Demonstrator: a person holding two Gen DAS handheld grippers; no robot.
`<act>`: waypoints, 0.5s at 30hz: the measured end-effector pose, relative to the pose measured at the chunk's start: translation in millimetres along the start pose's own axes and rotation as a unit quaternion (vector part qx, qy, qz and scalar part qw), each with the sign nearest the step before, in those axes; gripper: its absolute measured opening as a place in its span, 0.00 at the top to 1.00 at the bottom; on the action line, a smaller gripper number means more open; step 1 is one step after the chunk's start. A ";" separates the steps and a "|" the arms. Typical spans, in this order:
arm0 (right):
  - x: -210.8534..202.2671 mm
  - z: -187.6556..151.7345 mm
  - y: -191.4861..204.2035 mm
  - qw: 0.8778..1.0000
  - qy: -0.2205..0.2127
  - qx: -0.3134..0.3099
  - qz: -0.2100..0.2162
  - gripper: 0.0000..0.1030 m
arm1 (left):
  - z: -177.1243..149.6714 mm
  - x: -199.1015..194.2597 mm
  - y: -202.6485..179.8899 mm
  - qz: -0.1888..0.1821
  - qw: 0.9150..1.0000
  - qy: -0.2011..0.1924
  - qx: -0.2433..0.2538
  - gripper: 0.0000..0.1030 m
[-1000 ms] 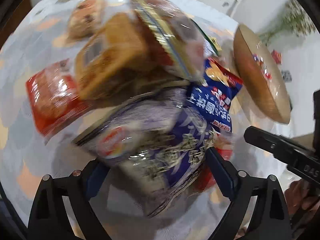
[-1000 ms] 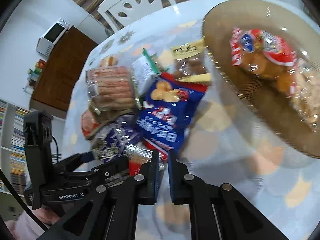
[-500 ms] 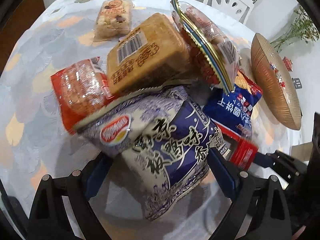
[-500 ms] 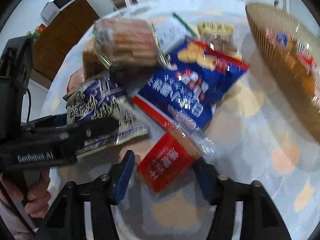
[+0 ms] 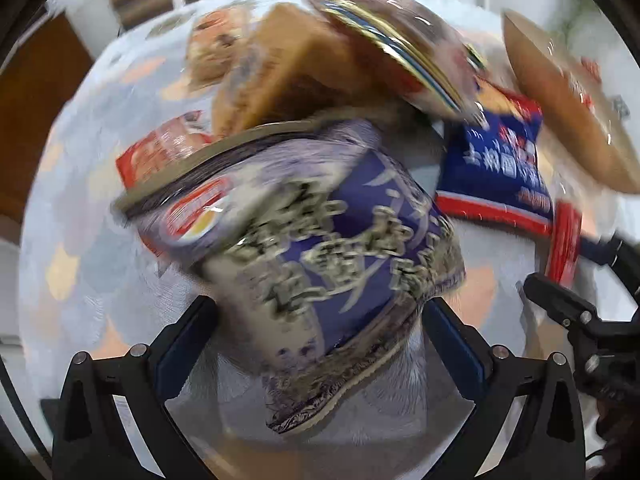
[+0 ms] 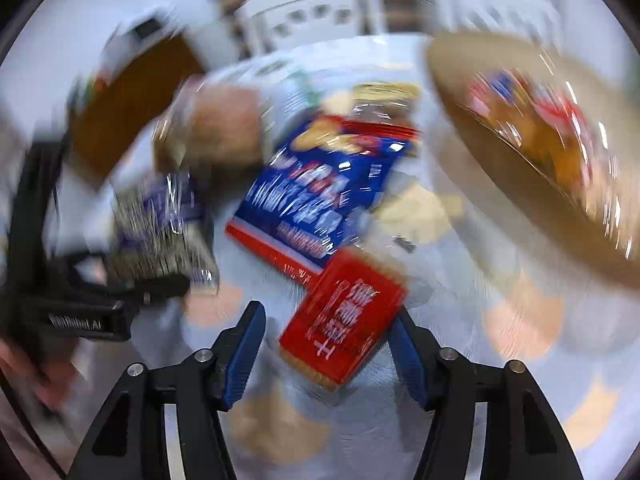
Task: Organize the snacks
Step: 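Grasp the blue-and-white duck-flavour snack bag with the left tool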
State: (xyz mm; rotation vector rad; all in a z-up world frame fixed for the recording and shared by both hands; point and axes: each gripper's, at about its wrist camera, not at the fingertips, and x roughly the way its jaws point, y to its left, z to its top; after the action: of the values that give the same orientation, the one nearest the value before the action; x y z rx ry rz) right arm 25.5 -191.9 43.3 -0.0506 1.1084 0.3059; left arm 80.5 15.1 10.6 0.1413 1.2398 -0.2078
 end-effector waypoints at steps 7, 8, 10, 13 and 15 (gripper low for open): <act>11.1 -11.1 18.9 0.999 -0.015 -0.043 -0.018 0.00 | -2.9 -10.7 28.8 -0.103 0.992 -0.003 -0.076 0.01; 10.8 -11.8 16.3 0.999 -0.016 -0.030 -0.020 0.00 | -2.4 -10.5 34.6 -0.110 0.990 -0.003 -0.089 0.01; 6.2 -13.4 6.3 1.000 -0.014 0.000 -0.025 0.00 | -0.2 -9.9 42.5 -0.115 0.988 -0.002 -0.103 0.01; 6.6 -12.7 -7.0 0.998 -0.015 0.019 -0.057 0.00 | 6.5 -10.6 51.8 -0.128 0.984 -0.001 -0.127 0.01; 5.1 -17.7 -9.5 0.997 -0.041 0.033 -0.054 0.00 | 9.1 -19.1 57.6 -0.165 0.975 -0.021 -0.150 0.01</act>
State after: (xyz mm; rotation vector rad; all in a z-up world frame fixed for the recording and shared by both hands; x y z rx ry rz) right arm 14.7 -203.3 29.8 -0.0385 1.0297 0.1737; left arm 96.4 70.7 31.2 -0.3321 1.2336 -0.3068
